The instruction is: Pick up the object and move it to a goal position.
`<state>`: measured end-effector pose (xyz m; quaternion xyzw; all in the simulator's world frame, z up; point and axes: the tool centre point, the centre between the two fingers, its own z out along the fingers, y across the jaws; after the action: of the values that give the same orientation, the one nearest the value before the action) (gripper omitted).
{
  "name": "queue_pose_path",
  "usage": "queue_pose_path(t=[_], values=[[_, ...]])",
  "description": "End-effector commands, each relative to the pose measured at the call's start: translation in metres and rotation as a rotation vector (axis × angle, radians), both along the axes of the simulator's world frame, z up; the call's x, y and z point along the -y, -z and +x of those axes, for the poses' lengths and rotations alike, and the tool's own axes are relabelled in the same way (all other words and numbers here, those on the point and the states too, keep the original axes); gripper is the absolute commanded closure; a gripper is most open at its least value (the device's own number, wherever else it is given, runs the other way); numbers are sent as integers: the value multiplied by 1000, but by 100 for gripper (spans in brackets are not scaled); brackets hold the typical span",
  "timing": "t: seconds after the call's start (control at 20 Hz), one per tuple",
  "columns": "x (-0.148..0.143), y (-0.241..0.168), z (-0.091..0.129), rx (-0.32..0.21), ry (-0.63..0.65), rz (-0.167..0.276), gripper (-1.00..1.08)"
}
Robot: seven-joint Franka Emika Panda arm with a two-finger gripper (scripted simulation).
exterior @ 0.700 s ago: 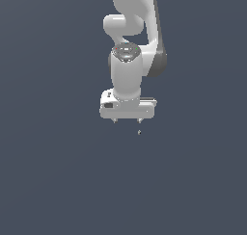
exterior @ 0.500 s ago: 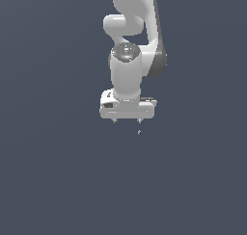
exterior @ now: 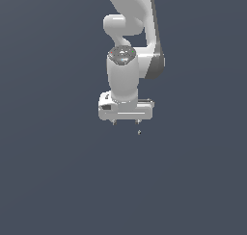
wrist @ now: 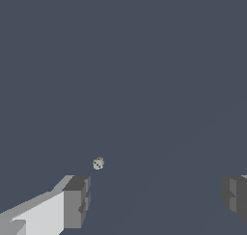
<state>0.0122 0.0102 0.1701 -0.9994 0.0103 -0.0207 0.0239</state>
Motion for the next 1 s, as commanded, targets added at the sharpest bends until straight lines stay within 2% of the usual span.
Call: queue_pose_path(t=[0.0, 0.35, 0.7, 0.95], values=[[-2, 2, -1, -1, -3, -1, -92], [-23, 35, -9, -13, -35, -18, -92], [-59, 88, -29, -31, -95, -42, -92], [-73, 108, -39, -38, -119, -49, -92]])
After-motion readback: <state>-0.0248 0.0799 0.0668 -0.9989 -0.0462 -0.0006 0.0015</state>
